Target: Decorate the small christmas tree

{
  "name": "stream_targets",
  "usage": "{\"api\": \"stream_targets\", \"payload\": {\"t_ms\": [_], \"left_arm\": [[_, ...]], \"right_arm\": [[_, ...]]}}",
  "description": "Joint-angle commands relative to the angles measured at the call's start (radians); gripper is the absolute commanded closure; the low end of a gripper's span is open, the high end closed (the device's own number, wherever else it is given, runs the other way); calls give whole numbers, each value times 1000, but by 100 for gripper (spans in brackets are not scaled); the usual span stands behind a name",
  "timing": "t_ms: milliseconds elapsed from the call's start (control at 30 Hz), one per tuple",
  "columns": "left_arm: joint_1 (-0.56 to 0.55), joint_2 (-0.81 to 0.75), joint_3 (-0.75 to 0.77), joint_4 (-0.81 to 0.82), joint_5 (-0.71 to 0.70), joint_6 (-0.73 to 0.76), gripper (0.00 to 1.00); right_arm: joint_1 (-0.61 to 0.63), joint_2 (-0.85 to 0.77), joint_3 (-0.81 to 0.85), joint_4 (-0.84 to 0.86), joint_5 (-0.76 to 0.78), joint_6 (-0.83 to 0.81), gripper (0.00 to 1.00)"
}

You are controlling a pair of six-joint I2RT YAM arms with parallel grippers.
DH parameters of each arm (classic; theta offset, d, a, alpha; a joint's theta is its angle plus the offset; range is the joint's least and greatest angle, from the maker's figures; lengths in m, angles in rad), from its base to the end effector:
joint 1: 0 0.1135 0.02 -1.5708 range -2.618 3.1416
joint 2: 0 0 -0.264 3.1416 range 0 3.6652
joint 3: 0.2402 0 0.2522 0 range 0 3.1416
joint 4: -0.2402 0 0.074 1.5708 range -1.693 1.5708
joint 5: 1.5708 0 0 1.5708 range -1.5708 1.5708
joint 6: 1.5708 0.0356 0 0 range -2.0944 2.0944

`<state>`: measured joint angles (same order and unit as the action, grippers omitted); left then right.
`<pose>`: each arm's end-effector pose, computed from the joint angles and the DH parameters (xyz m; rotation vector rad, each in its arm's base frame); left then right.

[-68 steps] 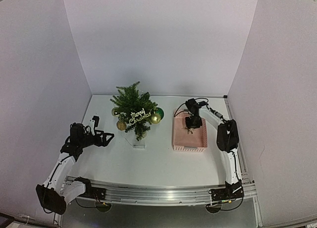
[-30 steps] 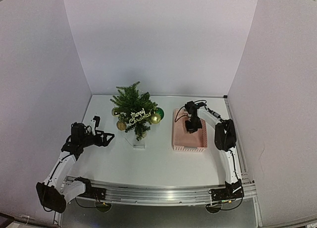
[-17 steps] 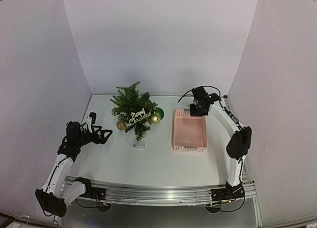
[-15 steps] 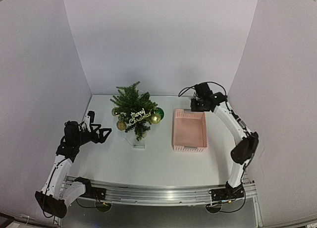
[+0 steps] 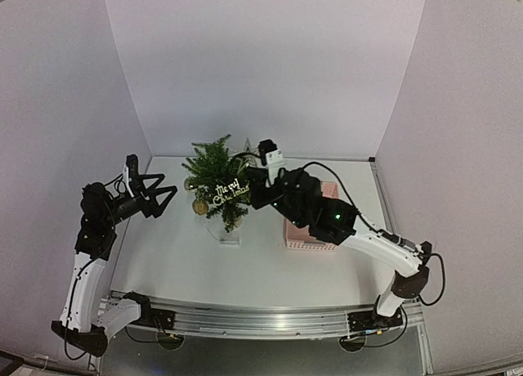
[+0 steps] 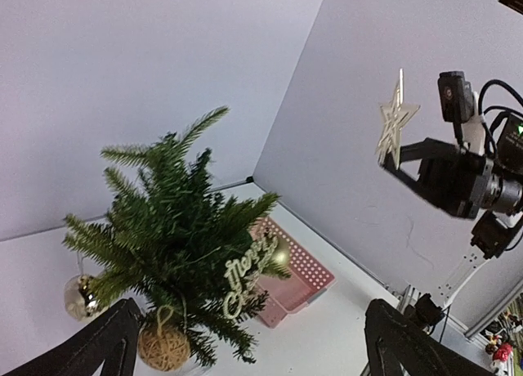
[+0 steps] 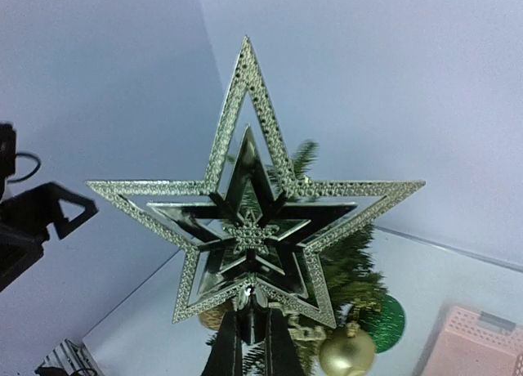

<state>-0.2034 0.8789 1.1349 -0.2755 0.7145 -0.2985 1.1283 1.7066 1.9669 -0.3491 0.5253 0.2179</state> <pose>0.1659 -0.0580 0.4349 0.4987 1.5933 -0.9487 0.1794 0.3370 0.4868 -0.3570 1.6426 0.5879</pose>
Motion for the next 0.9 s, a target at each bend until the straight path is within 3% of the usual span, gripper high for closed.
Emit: {"api": "stream_targets", "payload": {"t_ms": [0,67,267,467,733,867], "left_arm": [[-141,46,101,8,3,10,4],[-198,63,124,-11,-15,30,4],[-215,95,159,-7,43,90,8],[-215,118,182,21,67,144,28],[-215,119,184,24,41,173,32],[-215,125,192,28,-28,151,34]], "right_arm": [[104,128,108,227,73,-143,100],[136,185,173,235,81,-176,100],[158,257,246,245,24,-154,100],[176,304,288,248,48,-185,100],[205,389,366,252,314,-236,100],[216,428,404,267,324,-286,100]]}}
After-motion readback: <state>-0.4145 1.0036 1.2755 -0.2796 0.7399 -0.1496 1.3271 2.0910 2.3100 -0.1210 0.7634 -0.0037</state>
